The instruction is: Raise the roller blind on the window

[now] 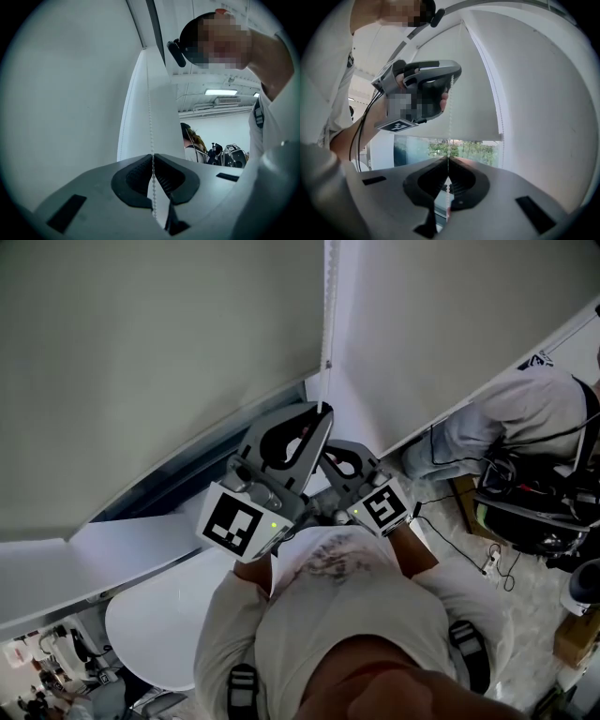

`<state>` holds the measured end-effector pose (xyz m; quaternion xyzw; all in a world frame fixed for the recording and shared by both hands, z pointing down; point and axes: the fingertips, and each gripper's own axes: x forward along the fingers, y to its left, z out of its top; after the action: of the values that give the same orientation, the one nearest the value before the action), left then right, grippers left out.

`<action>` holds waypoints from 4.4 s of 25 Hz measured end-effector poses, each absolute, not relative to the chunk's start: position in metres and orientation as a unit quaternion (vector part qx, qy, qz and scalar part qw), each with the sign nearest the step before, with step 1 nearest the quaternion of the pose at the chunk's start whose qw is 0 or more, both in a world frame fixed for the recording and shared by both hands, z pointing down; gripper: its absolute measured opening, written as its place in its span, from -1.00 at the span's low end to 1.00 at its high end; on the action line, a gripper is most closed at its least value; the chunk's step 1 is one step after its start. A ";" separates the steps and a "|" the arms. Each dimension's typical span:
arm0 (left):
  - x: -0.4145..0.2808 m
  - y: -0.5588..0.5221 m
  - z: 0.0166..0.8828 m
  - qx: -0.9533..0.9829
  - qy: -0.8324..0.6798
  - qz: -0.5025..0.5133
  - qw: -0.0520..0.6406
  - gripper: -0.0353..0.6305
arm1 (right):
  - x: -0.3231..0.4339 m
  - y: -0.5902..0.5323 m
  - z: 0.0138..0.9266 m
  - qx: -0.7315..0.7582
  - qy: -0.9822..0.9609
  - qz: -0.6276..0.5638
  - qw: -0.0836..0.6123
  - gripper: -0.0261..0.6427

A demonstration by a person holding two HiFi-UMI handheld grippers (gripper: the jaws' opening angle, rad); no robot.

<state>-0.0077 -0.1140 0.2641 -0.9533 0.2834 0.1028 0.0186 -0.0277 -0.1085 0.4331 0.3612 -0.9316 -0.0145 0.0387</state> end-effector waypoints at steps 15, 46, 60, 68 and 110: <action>-0.014 -0.115 0.274 -0.948 0.296 0.111 0.025 -0.85 | -0.028 -0.110 0.440 0.350 -0.935 -0.023 0.053 -0.74; 0.001 -0.106 0.395 -0.948 0.299 0.046 -0.099 -0.85 | -0.015 -0.089 0.561 0.349 -0.918 0.094 0.160 -0.74; 0.000 -0.105 0.452 -0.943 0.303 0.007 -0.139 -0.85 | -0.015 -0.080 0.619 0.338 -0.907 0.136 0.211 -0.74; 0.000 -0.110 0.478 -0.938 0.313 -0.013 -0.148 -0.85 | -0.013 -0.076 0.642 0.323 -0.908 0.142 0.227 -0.74; -0.001 -0.114 0.468 -0.940 0.315 -0.007 -0.131 -0.85 | -0.013 -0.125 0.259 0.362 -0.928 -0.088 -0.021 -0.51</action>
<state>-0.0007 -0.1141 0.4684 -0.9398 0.3155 -0.0066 -0.1311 -0.0134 -0.1251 0.2592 0.3617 -0.9279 -0.0879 -0.0210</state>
